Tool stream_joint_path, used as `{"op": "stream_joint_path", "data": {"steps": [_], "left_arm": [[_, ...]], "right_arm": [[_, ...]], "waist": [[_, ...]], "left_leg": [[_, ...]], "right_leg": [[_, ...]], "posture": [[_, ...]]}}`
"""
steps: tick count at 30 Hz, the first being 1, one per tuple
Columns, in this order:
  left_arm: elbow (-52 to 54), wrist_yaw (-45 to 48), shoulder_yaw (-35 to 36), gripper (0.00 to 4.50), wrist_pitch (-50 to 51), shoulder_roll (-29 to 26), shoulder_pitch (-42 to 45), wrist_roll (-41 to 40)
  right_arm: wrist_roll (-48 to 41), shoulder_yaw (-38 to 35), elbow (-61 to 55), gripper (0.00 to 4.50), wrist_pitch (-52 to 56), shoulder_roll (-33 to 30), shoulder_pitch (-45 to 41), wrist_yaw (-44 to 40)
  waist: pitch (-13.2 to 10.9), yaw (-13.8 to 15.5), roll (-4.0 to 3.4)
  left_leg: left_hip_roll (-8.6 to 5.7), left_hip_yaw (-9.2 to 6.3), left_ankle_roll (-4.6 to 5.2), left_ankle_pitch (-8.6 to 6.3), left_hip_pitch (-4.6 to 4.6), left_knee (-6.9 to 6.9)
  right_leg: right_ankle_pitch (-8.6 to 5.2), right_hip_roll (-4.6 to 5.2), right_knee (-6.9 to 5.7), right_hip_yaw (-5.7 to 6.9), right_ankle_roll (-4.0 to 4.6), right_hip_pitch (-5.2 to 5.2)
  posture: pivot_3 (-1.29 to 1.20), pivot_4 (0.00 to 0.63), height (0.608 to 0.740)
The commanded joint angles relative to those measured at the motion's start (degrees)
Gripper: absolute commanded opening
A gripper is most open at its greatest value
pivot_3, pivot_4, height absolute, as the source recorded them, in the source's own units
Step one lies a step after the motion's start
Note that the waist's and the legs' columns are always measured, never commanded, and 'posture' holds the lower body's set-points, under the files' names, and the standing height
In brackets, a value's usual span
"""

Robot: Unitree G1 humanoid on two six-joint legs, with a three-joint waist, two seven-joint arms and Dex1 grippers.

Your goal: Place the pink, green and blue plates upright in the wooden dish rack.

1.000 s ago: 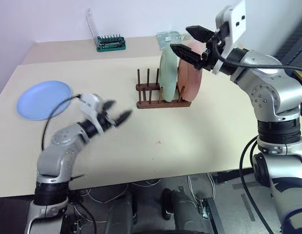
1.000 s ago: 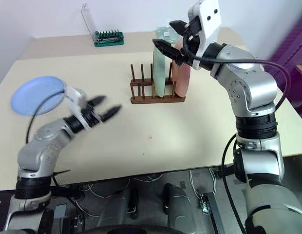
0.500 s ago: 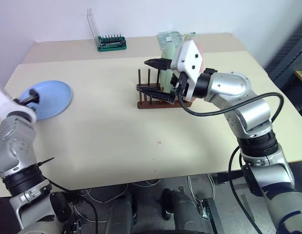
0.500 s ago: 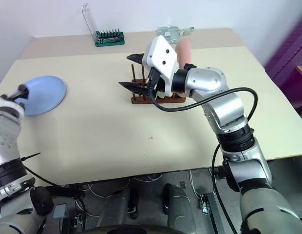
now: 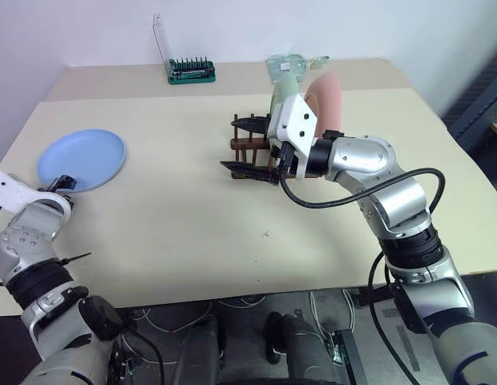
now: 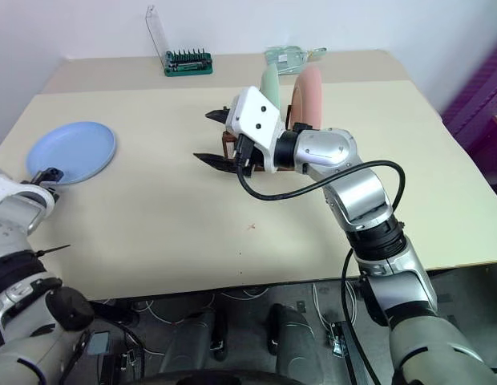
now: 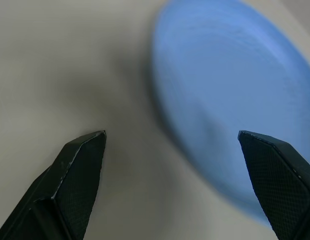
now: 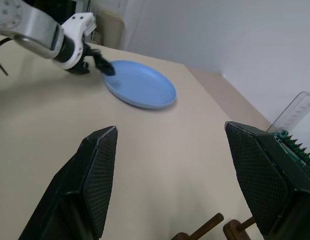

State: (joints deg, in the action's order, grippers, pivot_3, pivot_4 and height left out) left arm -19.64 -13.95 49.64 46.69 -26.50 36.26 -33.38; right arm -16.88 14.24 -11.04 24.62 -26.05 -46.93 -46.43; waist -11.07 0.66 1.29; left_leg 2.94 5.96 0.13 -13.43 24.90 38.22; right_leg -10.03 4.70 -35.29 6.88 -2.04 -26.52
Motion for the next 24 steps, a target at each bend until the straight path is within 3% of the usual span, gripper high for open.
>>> {"op": "stream_joint_path", "data": {"steps": [1,8,13,16,17,24], "left_arm": [[-2.54,1.22,-0.47,3.54,-1.46,-0.79,1.39,-1.13],[-1.2,2.09,-1.82,0.07,-2.51,-0.22,1.22,-2.11],[10.0,5.0,-7.75,0.07,-2.91,0.87,0.99,-3.24],[20.0,6.31,-12.63,0.0,-0.08,2.44,1.58,-5.45],[23.08,6.03,-14.02,0.0,1.47,3.11,2.09,-6.44],[36.3,1.46,-20.63,0.0,15.65,4.9,7.44,-13.62]], "right_arm": [[0.95,-0.83,-2.22,3.52,-0.64,0.21,0.32,0.42],[2.83,-0.96,-2.56,3.52,-0.79,-0.09,1.64,0.98],[5.05,0.72,-1.56,3.52,-2.66,0.0,1.32,-0.14],[9.48,3.33,1.3,4.35,-7.05,0.81,0.07,0.13],[11.84,4.6,2.4,4.43,-9.89,1.15,-0.51,0.59],[28.13,10.73,13.89,4.43,-27.26,3.59,-5.39,8.09]], "waist": [[0.0,-0.04,0.0],[0.01,-0.04,0.02],[0.0,-0.03,0.02],[-0.02,0.07,0.09],[-0.02,0.03,0.09],[-0.03,-0.6,0.08]], "left_leg": [[0.0,0.0,0.0,0.0,0.0,0.0],[0.0,0.0,0.0,0.0,0.0,0.0],[0.0,0.0,0.0,0.0,-0.02,0.0],[0.0,-0.01,-0.01,0.0,0.01,0.0],[0.0,0.0,-0.01,0.0,0.01,0.0],[-0.02,-0.01,-0.03,0.02,0.0,-0.03]], "right_leg": [[0.0,0.01,0.0,-0.01,0.0,0.0],[0.02,0.02,0.01,-0.01,0.03,0.0],[0.03,0.03,0.01,-0.01,0.04,0.02],[0.03,0.03,0.02,0.0,0.04,0.03],[0.03,0.04,0.03,0.0,0.04,0.04],[0.03,0.0,0.03,-0.03,0.03,0.01]], "posture": [[0.0,0.15,0.73],[0.0,0.15,0.73],[0.0,0.15,0.73],[0.0,0.15,0.73],[0.0,0.15,0.73],[0.0,0.15,0.73]]}}
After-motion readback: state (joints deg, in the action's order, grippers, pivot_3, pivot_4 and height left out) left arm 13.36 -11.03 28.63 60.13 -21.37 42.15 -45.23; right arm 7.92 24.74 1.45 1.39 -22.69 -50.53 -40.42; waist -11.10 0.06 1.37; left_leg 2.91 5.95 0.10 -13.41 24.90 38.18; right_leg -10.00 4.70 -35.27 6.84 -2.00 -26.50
